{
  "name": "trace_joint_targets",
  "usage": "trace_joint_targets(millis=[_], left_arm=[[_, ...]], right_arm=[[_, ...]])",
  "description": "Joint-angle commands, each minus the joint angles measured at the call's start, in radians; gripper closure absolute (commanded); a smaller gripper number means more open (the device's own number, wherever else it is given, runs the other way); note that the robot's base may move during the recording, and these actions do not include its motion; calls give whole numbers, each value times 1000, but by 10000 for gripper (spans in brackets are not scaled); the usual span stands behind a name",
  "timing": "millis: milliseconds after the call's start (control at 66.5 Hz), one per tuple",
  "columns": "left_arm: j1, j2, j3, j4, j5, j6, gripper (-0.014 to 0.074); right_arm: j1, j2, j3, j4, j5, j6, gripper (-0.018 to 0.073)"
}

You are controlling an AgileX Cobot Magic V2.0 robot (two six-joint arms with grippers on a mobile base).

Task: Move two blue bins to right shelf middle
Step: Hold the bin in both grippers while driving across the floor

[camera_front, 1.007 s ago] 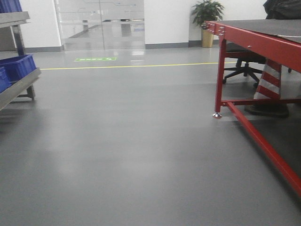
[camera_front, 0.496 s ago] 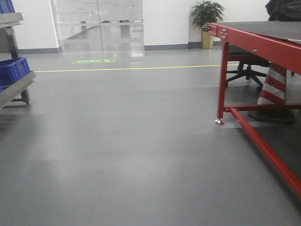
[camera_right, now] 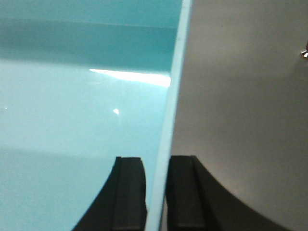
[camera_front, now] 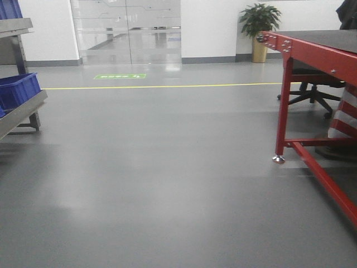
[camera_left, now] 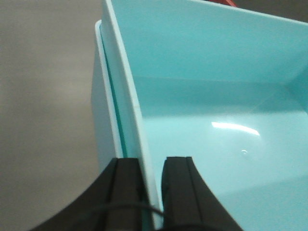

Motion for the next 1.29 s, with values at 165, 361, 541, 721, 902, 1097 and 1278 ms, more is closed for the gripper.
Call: trace_joint_targets(millis=[165,361,541,721,902,1097,1278], left_arm=[[-27,-20,-17,-149,-45,12,707],[-27,-20,-17,-149,-45,12,707],[-27,-20,-17,-149,-45,12,707],[-27,-20,-17,-149,-45,12,707],[-27,-20,-17,-149,-47,12,707],[-27,-20,-17,-149,-48,12,707],[-27,-20,-17,-149,-48,12,707]], right_arm=[[14,-6,-16,54,-127,2,713],[14,-6,-16,54,-134,2,713],[14,-6,-16,54,-134,2,713],[14,-6,-16,54,-136,2,713],[14,-6,-16,54,-136,2,713],[14,-6,-16,54,-136,2,713],[14,-6,-16,54,-136,2,713]])
